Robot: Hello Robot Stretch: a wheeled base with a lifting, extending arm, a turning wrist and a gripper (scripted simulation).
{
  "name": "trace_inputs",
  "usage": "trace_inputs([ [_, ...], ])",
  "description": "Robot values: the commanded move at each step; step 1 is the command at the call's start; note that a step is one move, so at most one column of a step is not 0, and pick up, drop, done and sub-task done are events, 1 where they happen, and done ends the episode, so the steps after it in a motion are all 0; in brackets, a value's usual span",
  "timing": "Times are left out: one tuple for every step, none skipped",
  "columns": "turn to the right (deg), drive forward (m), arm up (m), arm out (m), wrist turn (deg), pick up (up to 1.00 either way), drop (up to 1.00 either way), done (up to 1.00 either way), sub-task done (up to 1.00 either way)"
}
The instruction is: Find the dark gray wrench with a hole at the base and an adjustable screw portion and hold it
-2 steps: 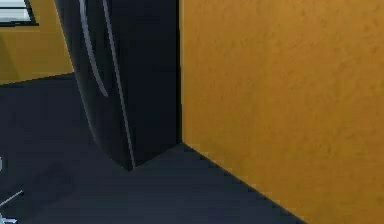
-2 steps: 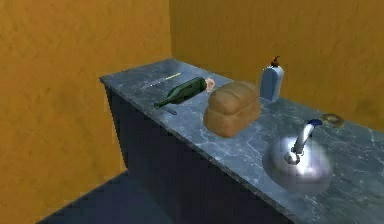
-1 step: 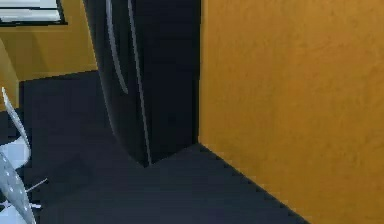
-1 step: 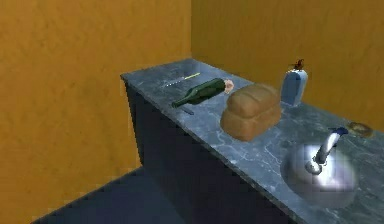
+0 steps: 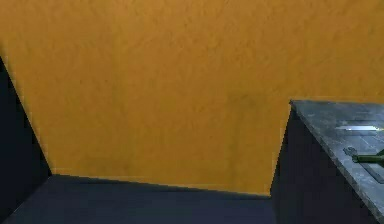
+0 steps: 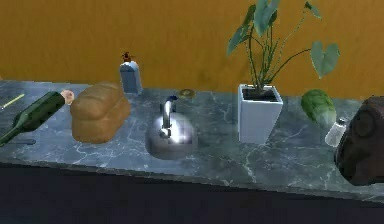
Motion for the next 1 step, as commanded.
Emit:
trace_inputs([
  [15.0,0.00,0.00,0.00,0.0,0.00,0.00,0.00,0.00],
])
